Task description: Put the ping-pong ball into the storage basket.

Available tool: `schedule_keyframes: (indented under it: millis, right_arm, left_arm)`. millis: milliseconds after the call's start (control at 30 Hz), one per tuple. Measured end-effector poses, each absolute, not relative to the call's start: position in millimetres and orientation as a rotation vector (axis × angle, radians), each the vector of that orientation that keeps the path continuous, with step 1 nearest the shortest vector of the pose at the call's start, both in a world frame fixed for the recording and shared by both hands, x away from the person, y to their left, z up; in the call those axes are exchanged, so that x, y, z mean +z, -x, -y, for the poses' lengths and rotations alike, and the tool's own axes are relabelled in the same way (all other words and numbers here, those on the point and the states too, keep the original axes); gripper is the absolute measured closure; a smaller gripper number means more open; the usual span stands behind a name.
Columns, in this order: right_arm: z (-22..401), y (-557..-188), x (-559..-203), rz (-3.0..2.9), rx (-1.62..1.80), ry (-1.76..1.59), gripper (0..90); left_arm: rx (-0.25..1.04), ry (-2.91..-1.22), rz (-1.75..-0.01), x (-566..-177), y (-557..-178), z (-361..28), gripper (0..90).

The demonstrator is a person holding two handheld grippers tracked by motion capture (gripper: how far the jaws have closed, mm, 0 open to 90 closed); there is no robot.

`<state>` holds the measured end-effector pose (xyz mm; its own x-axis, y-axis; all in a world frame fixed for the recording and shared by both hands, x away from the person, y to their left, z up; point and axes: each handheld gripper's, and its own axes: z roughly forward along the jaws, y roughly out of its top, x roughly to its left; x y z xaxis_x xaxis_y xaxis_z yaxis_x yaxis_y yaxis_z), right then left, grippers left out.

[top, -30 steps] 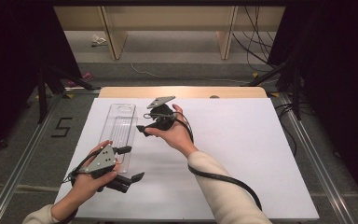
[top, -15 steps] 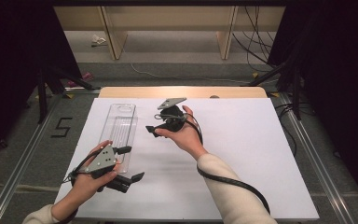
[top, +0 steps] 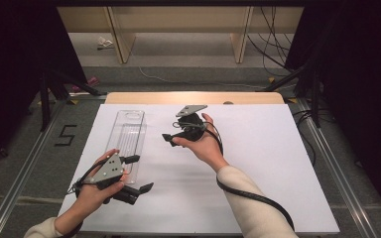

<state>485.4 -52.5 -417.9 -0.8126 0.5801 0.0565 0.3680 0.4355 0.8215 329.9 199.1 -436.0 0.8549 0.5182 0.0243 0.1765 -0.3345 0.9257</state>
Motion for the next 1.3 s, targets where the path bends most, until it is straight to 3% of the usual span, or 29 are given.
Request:
schedule_keyframes:
  millis: [1300]
  right_arm:
    - [107,-471,-422,-2.397,1.301,-0.915,16.2]
  left_arm:
    - [0.382,-1.907,-0.521,-436,-330,-200,3.1]
